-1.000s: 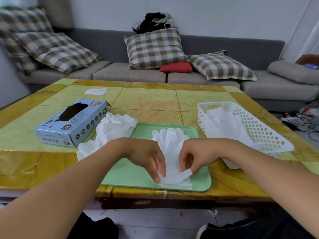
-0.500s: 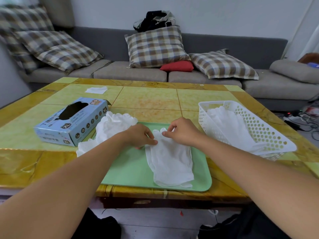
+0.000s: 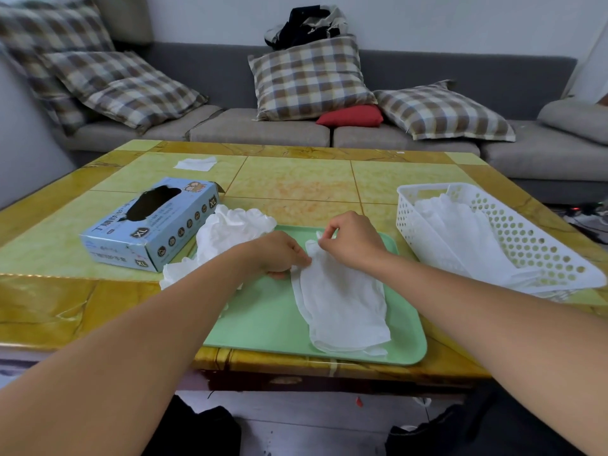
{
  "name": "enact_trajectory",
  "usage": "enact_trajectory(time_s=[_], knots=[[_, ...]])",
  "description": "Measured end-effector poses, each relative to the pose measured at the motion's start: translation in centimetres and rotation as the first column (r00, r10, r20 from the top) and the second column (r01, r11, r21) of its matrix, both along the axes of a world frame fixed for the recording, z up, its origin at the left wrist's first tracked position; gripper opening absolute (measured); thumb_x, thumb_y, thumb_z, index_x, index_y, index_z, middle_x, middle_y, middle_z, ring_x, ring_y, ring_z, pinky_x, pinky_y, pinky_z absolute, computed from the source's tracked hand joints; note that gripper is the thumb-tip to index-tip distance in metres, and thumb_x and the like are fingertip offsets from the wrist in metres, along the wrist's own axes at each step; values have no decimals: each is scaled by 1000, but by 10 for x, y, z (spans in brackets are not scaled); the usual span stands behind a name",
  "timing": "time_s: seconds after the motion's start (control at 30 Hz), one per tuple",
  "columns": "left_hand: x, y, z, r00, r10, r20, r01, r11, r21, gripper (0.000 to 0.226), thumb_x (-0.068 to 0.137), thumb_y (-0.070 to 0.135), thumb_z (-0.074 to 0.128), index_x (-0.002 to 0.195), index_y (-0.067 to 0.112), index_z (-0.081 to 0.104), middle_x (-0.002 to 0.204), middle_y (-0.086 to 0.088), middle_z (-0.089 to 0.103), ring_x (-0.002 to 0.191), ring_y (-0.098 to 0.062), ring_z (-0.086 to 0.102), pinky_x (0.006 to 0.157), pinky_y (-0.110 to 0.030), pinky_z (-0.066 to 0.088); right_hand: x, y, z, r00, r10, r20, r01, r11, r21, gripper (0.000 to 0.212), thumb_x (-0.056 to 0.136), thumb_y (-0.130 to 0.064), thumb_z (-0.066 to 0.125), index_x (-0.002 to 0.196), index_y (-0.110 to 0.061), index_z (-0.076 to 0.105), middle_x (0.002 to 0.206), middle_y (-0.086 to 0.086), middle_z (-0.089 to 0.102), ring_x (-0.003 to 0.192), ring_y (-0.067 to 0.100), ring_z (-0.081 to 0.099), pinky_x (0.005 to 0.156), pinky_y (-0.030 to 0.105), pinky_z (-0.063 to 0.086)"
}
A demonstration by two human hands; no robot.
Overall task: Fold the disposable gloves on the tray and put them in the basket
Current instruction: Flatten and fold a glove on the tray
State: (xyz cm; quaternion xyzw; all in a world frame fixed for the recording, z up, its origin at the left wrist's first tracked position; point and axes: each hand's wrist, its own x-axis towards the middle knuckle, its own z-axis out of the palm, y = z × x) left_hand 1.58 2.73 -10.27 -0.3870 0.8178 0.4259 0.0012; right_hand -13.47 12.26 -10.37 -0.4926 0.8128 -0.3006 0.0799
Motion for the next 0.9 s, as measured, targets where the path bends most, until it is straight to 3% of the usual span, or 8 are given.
enact_trajectory(time_s=[0.2, 0.3, 0.4, 0.5, 0.53, 0.63, 0.73, 0.9], knots=[[15, -5, 12, 997, 73, -6, -73, 997, 35, 14, 96, 25, 66, 94, 11, 64, 89, -9, 54, 78, -21, 53, 57, -23, 48, 8, 1, -2, 998, 56, 4, -56, 997, -47, 12, 86, -26, 73, 76, -20, 72, 60, -14, 58, 60, 12, 61, 68, 36, 58], [17, -9, 5, 997, 38, 60, -37, 999, -26, 16, 95, 23, 67, 89, 10, 62, 77, -12, 53, 69, -25, 51, 65, -28, 45, 12, 0, -9, 995, 97, -13, -95, 990, 100, 20, 88, -34, 75, 96, -17, 69, 86, -9, 62, 78, 16, 63, 76, 34, 54], [15, -4, 9, 1000, 9, 16, -6, 983, -184, 18, 92, 22, 72, 96, 11, 59, 81, -4, 60, 66, -20, 59, 59, -24, 50, 10, 2, 10, 985, 173, -18, -170, 978, 119, 23, 85, -32, 78, 99, -19, 65, 92, -6, 60, 84, 18, 61, 72, 31, 46], [20, 11, 27, 965, -263, -12, 219, 827, -518, 26, 82, 26, 81, 96, 21, 60, 88, 5, 61, 75, -12, 58, 67, -25, 46, 2, 25, 44, 887, 459, 52, -454, 847, 277, 13, 83, -13, 79, 84, -18, 67, 82, -4, 66, 74, 14, 62, 68, 30, 51], [23, 19, 34, 923, -384, 24, 339, 782, -523, 24, 80, 27, 82, 93, 25, 62, 85, 8, 62, 72, -5, 56, 67, -24, 45, 1, 36, 53, 836, 534, 128, -538, 751, 382, 13, 83, -10, 79, 86, -17, 68, 82, -3, 68, 73, 12, 63, 68, 28, 52], [27, 53, 37, 795, -587, 152, 604, 748, -274, 19, 79, 44, 82, 87, 31, 70, 79, 12, 68, 71, 0, 60, 72, -21, 51, -2, 72, 59, 753, 566, 335, -638, 505, 582, 19, 82, -14, 84, 96, -18, 72, 83, -11, 71, 76, 6, 66, 77, 28, 57], [23, 71, 25, 761, -618, 199, 649, 724, -232, 35, 75, 63, 77, 83, 30, 71, 79, 11, 71, 76, -7, 64, 72, -22, 52, -3, 91, 52, 758, 551, 348, -634, 501, 589, 26, 80, -29, 86, 97, -14, 75, 81, -11, 71, 76, 5, 65, 84, 35, 57], [26, 71, 20, 729, -645, 228, 685, 680, -263, 24, 84, 45, 78, 89, 23, 72, 82, 9, 70, 71, 1, 61, 64, -11, 44, -6, 107, 39, 769, 600, 221, -606, 573, 551, 15, 84, -24, 83, 91, -14, 75, 75, -13, 68, 67, -1, 59, 70, 22, 51]])
